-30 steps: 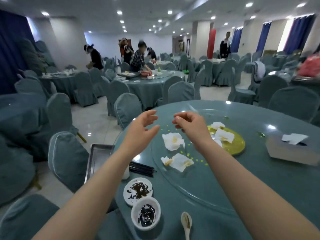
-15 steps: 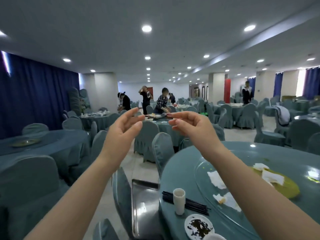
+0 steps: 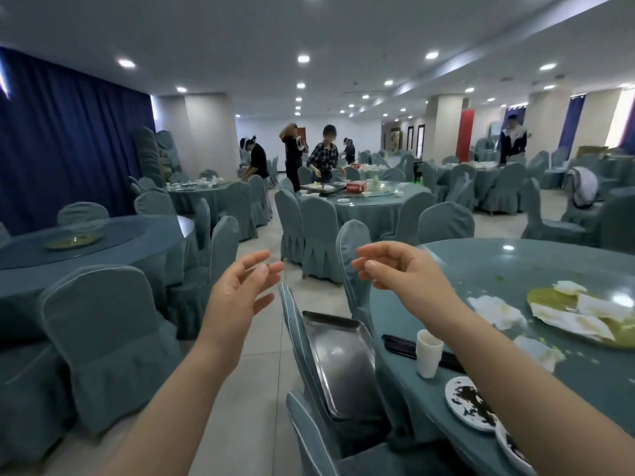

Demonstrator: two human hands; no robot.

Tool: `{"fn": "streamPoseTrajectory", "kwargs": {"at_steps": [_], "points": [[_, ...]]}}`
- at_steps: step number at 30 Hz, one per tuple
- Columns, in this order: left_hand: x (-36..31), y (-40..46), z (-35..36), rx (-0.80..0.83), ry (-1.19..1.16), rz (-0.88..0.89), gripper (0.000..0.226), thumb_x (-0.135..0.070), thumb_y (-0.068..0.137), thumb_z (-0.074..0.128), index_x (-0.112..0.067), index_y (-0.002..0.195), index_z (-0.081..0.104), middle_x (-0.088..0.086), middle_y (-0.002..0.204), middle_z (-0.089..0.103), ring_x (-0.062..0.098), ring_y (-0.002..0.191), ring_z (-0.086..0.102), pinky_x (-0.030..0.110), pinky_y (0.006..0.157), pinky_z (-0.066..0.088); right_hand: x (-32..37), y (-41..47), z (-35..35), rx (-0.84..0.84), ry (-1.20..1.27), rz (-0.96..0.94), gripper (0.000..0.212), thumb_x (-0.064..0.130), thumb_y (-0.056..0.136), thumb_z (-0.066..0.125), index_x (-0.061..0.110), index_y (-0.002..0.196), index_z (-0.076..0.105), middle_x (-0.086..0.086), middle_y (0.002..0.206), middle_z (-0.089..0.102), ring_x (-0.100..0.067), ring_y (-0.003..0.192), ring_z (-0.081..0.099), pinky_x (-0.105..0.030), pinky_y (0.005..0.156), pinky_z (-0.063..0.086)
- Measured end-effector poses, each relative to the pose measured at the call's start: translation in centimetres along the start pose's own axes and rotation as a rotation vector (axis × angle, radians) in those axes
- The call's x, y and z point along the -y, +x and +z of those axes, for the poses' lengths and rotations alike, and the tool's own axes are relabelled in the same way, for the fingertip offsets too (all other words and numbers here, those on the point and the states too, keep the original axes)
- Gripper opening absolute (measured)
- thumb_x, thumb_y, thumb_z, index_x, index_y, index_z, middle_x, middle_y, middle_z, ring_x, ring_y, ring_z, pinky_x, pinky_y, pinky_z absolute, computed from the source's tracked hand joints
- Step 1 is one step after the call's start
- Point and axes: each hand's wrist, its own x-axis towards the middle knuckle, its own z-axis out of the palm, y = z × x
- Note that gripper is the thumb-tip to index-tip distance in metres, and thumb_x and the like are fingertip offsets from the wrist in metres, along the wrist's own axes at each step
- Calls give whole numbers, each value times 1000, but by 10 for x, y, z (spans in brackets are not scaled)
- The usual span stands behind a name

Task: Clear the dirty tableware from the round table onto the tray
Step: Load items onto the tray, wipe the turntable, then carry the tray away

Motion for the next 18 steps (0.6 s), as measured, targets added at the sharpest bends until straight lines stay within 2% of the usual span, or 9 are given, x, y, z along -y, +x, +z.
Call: {"fn": "streamPoseTrajectory", "kwargs": {"at_steps": [3, 8, 12, 16, 18], "points": [[35, 31, -20, 46, 28, -66, 20, -24, 98, 48, -29, 113, 61, -9, 105, 72, 8, 102, 66, 31, 86, 50, -49, 23, 18, -20, -41, 92, 18, 13, 89, 61, 28, 97, 67, 11, 90, 75, -5, 84, 69, -14, 69, 52], [85, 106, -56, 117, 145, -66, 23, -20, 96, 52, -30, 115, 60, -13, 106, 71, 4, 101, 65, 29, 85, 50, -151, 69, 52, -88, -32, 280, 17, 11, 90, 61, 25, 98, 67, 8, 89, 75, -4, 80, 70, -11, 64, 48], [126, 167, -76, 175, 202, -101, 24, -20, 95, 54, -31, 116, 60, -13, 105, 71, 3, 102, 65, 25, 83, 49, -227, 111, 79, -98, -66, 433, 16, 11, 89, 62, 23, 98, 67, 2, 94, 74, -12, 81, 67, -23, 69, 48], [167, 227, -98, 192, 212, -147, 25, -17, 95, 54, -29, 116, 60, -10, 104, 72, 4, 102, 64, 25, 85, 49, -284, 152, 103, -101, -122, 534, 17, 14, 89, 63, 23, 103, 67, 9, 92, 74, -6, 83, 68, -13, 66, 47], [189, 257, -106, 216, 219, -177, 25, -15, 95, 54, -30, 114, 60, -8, 104, 71, 6, 104, 63, 28, 89, 48, -311, 166, 114, -117, -162, 575, 17, 15, 88, 65, 27, 99, 67, 9, 95, 73, -7, 89, 67, -16, 73, 48]]}}
